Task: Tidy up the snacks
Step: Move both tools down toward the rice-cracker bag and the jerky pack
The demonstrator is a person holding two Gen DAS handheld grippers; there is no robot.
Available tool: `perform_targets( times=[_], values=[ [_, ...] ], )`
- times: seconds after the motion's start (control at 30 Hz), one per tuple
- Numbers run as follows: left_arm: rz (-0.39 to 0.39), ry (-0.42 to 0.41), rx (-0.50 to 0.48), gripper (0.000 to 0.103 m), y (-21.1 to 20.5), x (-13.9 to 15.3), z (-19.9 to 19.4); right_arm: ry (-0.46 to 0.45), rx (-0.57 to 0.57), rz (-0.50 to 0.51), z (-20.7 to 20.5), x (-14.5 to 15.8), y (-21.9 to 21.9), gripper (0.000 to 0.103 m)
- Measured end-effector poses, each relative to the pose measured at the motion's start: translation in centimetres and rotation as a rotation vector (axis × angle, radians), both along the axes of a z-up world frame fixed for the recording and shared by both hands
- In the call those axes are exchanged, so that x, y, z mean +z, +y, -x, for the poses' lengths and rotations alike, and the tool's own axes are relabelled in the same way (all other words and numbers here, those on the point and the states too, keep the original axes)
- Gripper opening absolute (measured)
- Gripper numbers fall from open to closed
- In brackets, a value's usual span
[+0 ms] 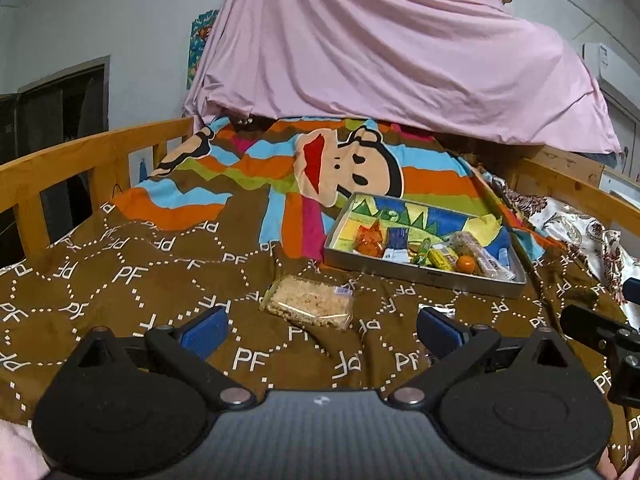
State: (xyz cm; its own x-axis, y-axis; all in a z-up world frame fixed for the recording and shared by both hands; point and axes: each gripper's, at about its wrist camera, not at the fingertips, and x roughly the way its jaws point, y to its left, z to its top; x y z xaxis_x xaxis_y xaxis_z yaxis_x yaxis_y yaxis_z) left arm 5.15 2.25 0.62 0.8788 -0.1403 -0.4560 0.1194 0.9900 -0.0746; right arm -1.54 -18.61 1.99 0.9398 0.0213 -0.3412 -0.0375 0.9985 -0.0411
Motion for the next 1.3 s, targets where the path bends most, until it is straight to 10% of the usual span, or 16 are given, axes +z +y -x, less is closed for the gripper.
perform_targets(
  times=[1.3],
  values=[
    [0.016,0.359,0.063,0.102,0.0,-2.7,-6.8,0.351,-0.051,-0.009,-6.6,-4.9,0.2,0.102]
  ],
)
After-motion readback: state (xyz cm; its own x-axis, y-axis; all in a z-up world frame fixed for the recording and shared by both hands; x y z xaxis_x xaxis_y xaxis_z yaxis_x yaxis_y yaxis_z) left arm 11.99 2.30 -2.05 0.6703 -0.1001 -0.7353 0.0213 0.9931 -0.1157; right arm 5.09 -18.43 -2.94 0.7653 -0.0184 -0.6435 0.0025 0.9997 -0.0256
